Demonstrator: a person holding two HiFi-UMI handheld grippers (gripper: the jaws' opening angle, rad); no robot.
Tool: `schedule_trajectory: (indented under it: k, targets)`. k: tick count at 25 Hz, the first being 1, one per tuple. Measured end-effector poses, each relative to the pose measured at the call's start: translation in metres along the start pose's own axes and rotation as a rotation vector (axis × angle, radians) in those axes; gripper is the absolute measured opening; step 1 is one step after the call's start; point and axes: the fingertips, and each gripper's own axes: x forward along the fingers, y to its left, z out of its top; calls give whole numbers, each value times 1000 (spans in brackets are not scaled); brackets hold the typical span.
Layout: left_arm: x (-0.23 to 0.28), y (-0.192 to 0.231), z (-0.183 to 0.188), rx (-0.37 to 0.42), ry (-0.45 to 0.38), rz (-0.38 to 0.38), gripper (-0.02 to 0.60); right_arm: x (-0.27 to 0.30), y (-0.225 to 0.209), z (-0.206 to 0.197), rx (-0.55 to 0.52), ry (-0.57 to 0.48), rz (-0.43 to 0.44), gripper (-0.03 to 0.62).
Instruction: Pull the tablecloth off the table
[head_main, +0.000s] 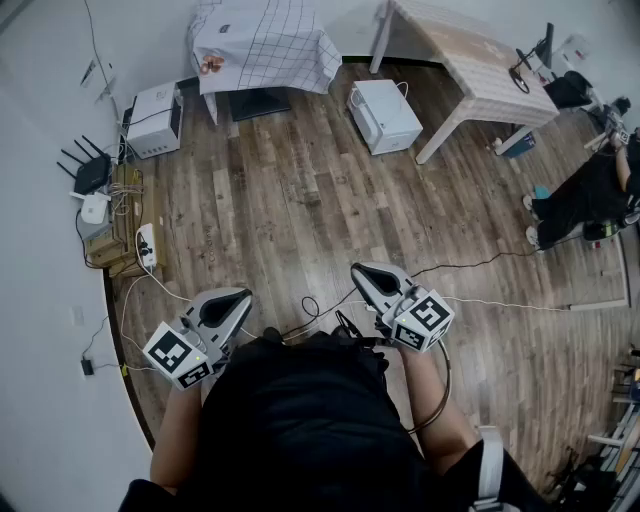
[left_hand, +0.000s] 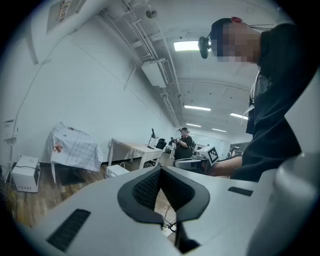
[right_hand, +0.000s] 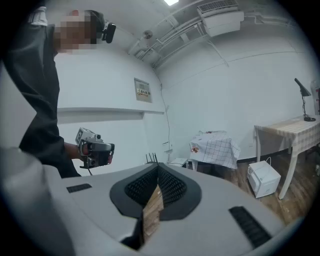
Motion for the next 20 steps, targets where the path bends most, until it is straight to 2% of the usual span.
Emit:
schedule_trajectory:
  k: [6, 10, 20]
  targets:
    - [-34, 8, 4, 7, -19, 40, 8, 22, 30, 8, -20, 12, 41, 18]
    - [-48, 27, -3, -6, -22, 114, 8, 41, 44, 11, -24, 13, 106, 18]
    - [-47, 40, -9, -54, -8, 198, 8, 48, 24, 36, -52, -16, 186, 20]
